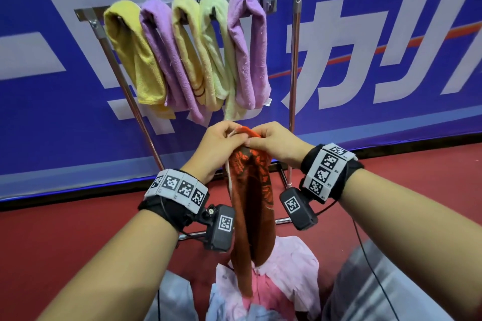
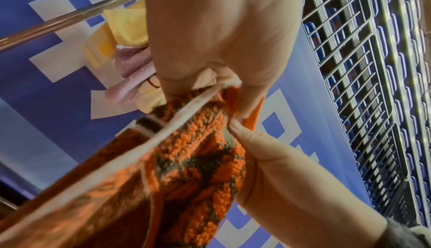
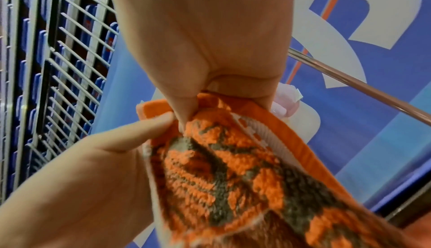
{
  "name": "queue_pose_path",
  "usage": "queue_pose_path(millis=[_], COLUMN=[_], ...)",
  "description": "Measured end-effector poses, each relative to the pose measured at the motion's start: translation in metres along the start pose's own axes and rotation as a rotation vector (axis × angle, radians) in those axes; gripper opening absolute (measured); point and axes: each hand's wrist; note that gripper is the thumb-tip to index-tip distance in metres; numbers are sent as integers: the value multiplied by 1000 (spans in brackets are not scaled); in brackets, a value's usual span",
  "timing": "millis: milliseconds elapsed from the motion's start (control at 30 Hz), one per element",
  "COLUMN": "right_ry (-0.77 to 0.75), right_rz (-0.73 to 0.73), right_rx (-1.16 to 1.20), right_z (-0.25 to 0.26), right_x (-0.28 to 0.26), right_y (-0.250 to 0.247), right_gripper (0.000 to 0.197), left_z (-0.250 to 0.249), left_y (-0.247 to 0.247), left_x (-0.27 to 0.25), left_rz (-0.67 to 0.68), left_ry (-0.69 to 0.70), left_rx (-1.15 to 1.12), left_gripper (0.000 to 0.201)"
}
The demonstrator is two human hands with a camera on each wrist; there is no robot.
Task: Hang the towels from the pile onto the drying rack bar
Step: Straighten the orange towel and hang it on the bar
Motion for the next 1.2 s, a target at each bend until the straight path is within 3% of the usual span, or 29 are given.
queue_pose_path(millis=[200, 300, 467, 700, 867, 1000, 1200], right_ry=[-30, 34, 135, 165, 209, 204, 194], right_rz=[47, 51, -13, -106, -174, -229, -185], right_rx=[-54, -136, -280, -400, -307, -126, 268], right_z=[4, -10, -30, -37, -34, -26, -7], right_x=[-2, -1, -5, -8, -9, -9, -6], right_y=[-3, -15, -32, -46, -49, -46, -36], right_gripper=[17, 16, 17, 26, 16, 4, 32], left_z=[5, 8, 5, 16, 34, 37, 38], left_y=[-7, -19, -37, -57, -67, -64, -51], left_x=[4, 10, 16, 20, 22, 17, 14], left_rz=[-155, -244, -389, -538, -530, -509, -434], left_ry=[106, 116, 95, 27, -25, -36, -46], left_rx=[52, 5, -100, -117, -35, 41, 109], left_gripper=[14, 14, 17, 28, 45, 32, 26])
Point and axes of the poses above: each hand's wrist, its own x-axis towards the middle knuckle, its own y-axis out of the palm, z = x × y, and after that the axes turned 4 degrees about x, right-handed
